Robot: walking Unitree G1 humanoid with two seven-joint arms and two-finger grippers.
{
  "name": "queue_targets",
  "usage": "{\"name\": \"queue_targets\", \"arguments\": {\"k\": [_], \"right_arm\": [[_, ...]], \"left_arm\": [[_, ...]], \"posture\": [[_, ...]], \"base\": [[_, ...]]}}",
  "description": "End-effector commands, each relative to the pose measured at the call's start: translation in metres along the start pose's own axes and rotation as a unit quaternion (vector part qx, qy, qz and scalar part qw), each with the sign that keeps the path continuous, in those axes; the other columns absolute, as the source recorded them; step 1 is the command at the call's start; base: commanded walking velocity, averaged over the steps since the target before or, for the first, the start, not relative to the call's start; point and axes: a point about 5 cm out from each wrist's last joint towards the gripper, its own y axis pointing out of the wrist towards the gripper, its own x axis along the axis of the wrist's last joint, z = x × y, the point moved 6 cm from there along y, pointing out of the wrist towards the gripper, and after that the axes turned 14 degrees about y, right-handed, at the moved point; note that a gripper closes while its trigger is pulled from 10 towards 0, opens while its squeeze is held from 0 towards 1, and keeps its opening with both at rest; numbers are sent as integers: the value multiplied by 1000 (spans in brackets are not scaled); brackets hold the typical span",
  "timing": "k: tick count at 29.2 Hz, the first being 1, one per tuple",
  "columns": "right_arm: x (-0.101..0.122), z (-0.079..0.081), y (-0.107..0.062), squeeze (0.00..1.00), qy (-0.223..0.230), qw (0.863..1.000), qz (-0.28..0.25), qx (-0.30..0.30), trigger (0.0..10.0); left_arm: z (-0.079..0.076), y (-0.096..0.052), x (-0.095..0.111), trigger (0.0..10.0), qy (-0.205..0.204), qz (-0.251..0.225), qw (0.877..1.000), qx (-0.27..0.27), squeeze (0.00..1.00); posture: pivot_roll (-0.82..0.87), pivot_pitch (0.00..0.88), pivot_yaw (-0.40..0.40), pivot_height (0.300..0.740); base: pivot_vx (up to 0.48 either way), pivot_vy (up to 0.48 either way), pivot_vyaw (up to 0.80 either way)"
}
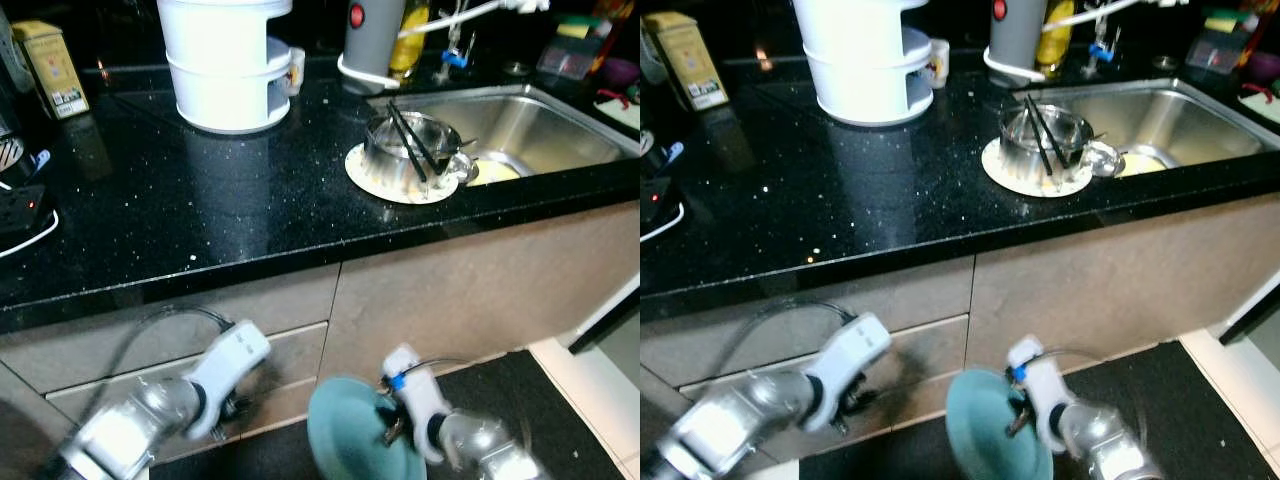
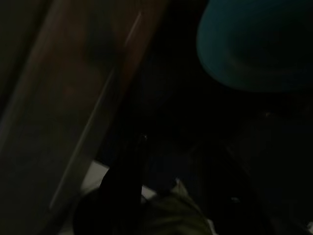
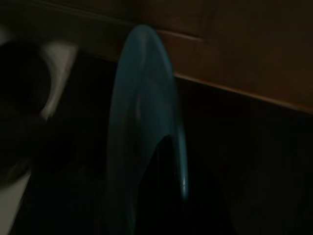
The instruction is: Kitchen organization
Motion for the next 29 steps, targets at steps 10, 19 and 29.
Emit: {"name": "queue_targets", "arguments": {"k": [10,19,29], "right_arm": [[-57,-2,9,0,168,980,-14,-107,10000],[-83,19,14,0,165,981,14,-101,10000],[-93,20,12,0,158,982,25,-102,10000]], "left_arm": [[-50,37,-104,10000,-160,105,978,81,0],[-63,34,-134,10000,-258,117,951,123,0],[-52,37,-134,10000,-287,106,941,147,51]], "posture": [[-3,157,-40,740],[-8,155,-35,740],[-7,156,-41,740]], "base": [[0,0,0],[0,0,0],[0,-151,0]]}}
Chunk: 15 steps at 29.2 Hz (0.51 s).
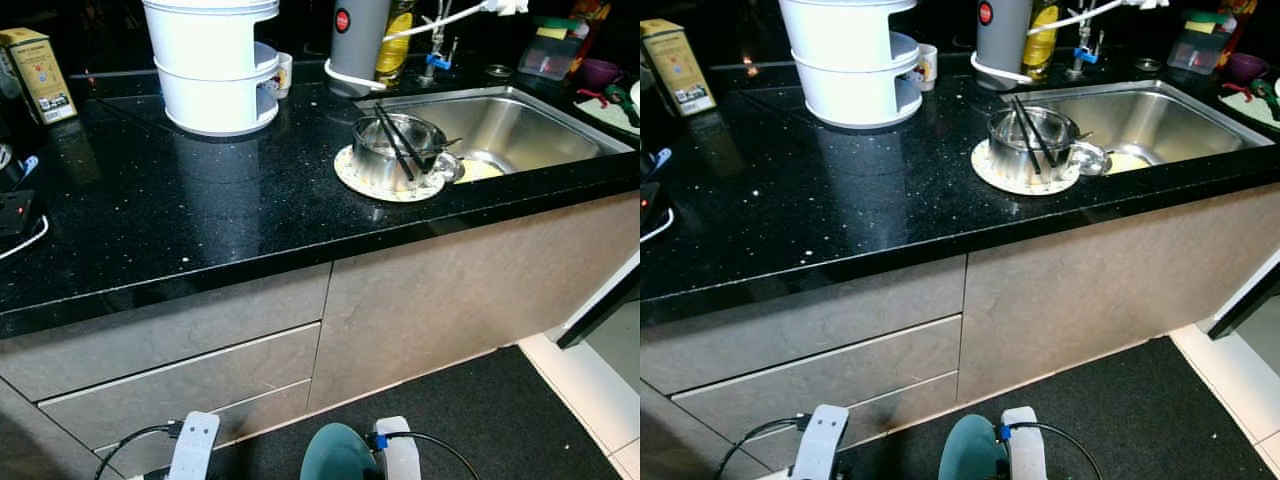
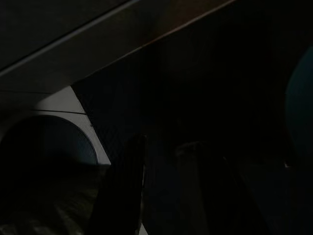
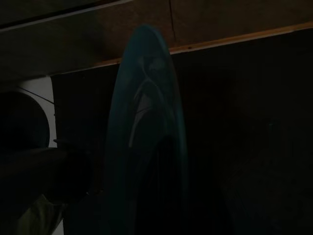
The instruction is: Kitchen organization
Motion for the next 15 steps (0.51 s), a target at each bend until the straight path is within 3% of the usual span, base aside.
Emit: {"name": "queue_targets", "arguments": {"k": [1,3,9,15], "right_arm": [[-17,-14,-6,0,3,999,24,-22,10000],[-17,-16,-6,0,2,999,24,-25,10000],[-17,-19,-6,0,-2,999,27,-28,10000],[-18,-21,-7,0,-10,999,34,-28,10000]], "left_arm": [[-3,-1,-11,10000,-17,16,1000,6,39],[-2,-1,-12,10000,-28,14,999,11,0],[-4,0,-9,10000,-24,5,1000,4,0],[-7,1,-6,10000,-52,0,999,4,0]], "posture": [[-11,154,-43,740],[-14,153,-46,740],[-16,151,-60,740],[-17,143,-69,740]], "base": [[0,0,0],[0,0,0],[0,0,0],[0,0,0]]}}
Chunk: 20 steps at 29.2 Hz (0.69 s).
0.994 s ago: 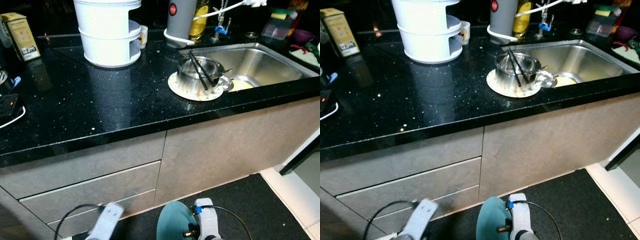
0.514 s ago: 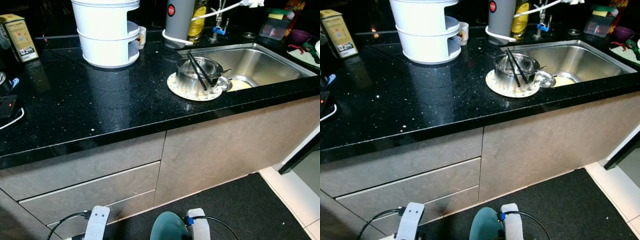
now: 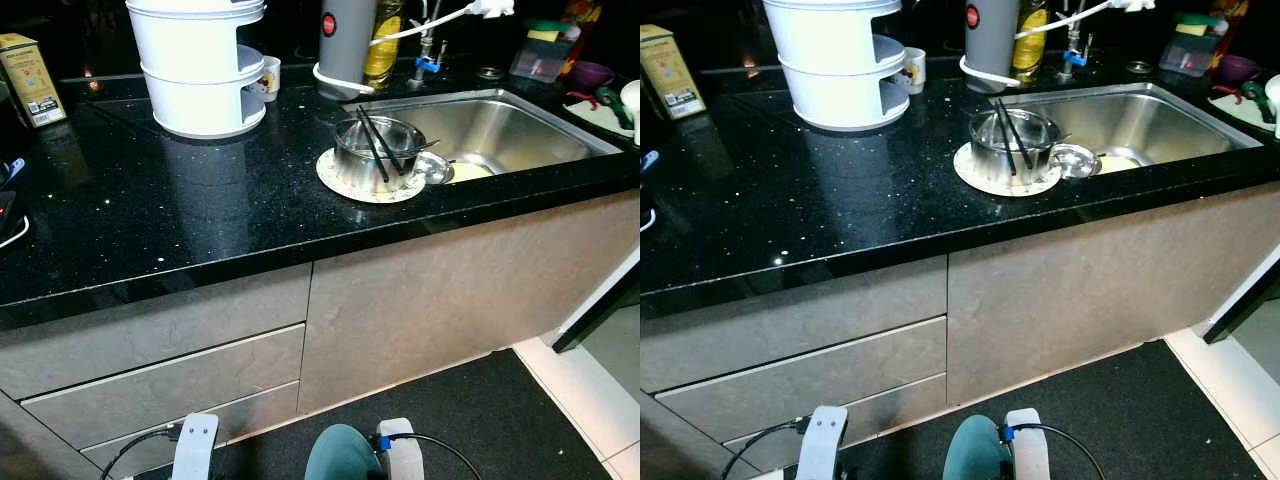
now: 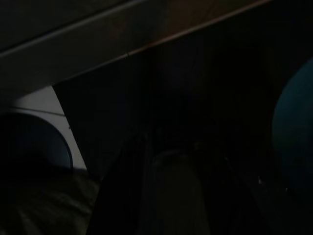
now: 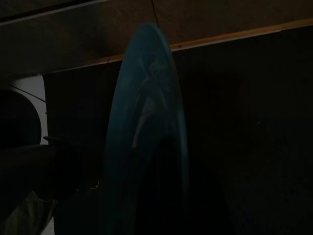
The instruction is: Kitchen organization
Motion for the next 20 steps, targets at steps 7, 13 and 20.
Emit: {"name": "queue_targets", "arguments": {"k": [7,13,20], "right_arm": [[-17,-16,-5,0,1,999,31,-29,10000],[-14,-22,-5,0,61,997,18,-53,10000],[-15,-28,-6,0,65,996,22,-59,10000]], "left_arm": [[-3,-1,-17,10000,-23,40,999,0,0],[-1,1,-9,10000,27,24,999,-3,0],[-9,2,-2,10000,35,13,999,-12,0]], "posture": [[-11,128,-62,740],[-8,120,-56,740],[-13,129,-57,740]], "base": [[0,0,0],[0,0,0],[0,0,0]]}}
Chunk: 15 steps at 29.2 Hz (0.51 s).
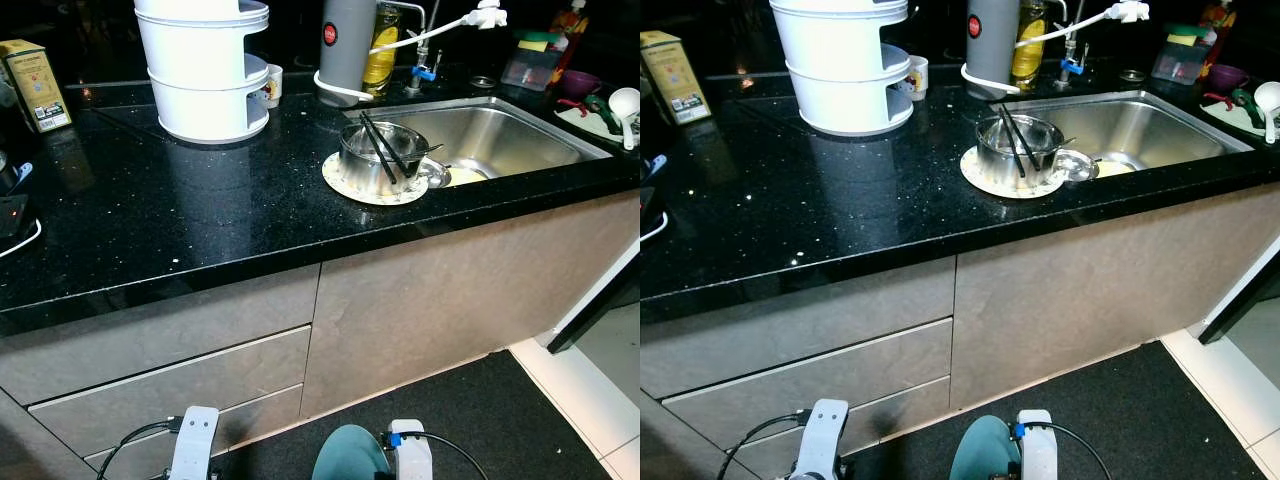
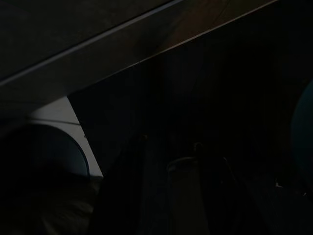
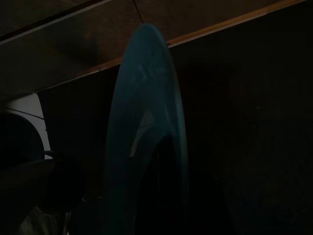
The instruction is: Kitchen organization
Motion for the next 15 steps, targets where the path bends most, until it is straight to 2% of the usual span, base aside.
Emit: {"name": "queue_targets", "arguments": {"k": [1,5,7,9,15], "right_arm": [[-13,-18,-5,0,9,999,22,-27,10000],[-16,-18,-6,0,9,999,24,-26,10000],[-20,-18,-7,0,12,999,25,-25,10000],[-23,-18,-8,0,14,999,26,-25,10000],[-35,-19,-13,0,27,999,25,-26,10000]], "left_arm": [[-8,-1,-5,10000,3,6,1000,-7,0],[-8,-1,-3,10000,9,1,1000,-3,0],[-7,-2,-2,10000,18,-8,1000,-1,0],[-6,-3,-3,10000,21,-9,1000,1,0],[-2,-7,-15,10000,33,-3,999,6,0]], "posture": [[-14,132,-58,740],[-13,154,-55,740],[-7,207,-45,740],[-7,220,-45,740],[-18,289,-21,740]], "base": [[0,0,0],[0,0,0],[0,0,0],[0,0,0],[0,0,0]]}}
